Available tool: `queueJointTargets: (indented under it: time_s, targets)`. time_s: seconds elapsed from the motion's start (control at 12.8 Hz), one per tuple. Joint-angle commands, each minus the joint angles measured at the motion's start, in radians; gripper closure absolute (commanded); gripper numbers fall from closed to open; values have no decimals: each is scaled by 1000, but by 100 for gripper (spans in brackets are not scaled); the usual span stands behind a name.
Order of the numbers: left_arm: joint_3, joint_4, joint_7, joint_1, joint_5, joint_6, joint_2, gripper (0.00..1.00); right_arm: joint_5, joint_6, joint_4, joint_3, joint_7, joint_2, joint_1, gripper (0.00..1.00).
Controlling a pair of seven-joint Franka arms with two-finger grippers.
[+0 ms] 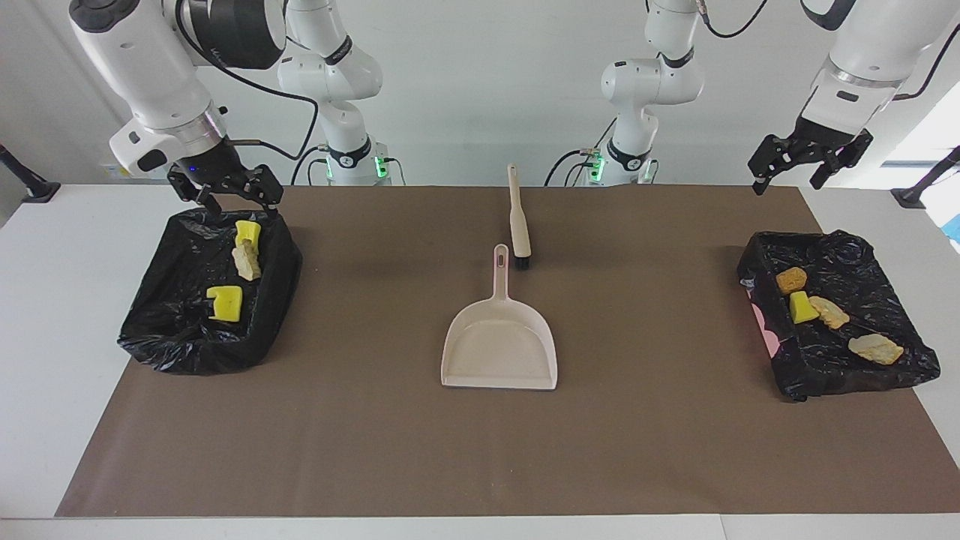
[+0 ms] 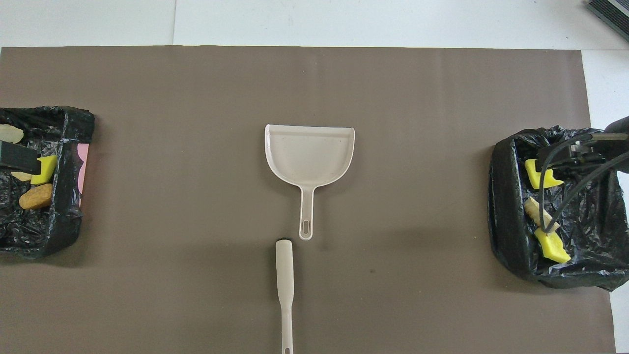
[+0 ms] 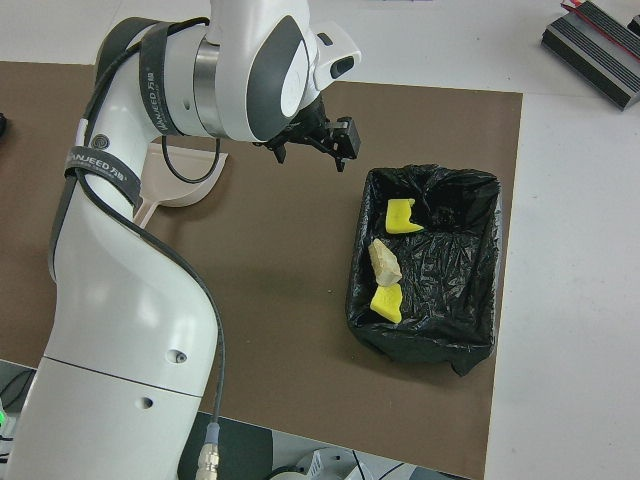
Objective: Sweep and dump trash in bin
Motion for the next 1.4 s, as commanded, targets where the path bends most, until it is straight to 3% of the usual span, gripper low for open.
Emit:
queueJointTargets:
  time_s: [0.0, 0.08, 0.23, 0.55, 0.78, 1.33]
  targets:
    - [-108, 12, 12, 92, -12, -10, -10, 0, 2, 7, 9, 2, 19, 7, 1, 0]
    - [-159, -16, 16, 158, -17, -7, -33, 0, 2, 7, 9, 2, 19, 7, 1, 0]
    - [-152, -25, 13, 162, -17, 8, -33, 0, 2, 7, 9, 2, 19, 7, 1, 0]
    - [-147, -21, 10, 136, -8, 30, -17, 0, 2, 5, 9, 2, 19, 7, 1, 0]
    - [-74, -22, 12, 50, -5, 14, -16, 0, 4, 5, 9, 2, 15, 7, 1, 0]
    - [-66, -48, 82, 60, -20, 16, -35, 0, 4, -3, 9, 2, 13, 7, 1, 0]
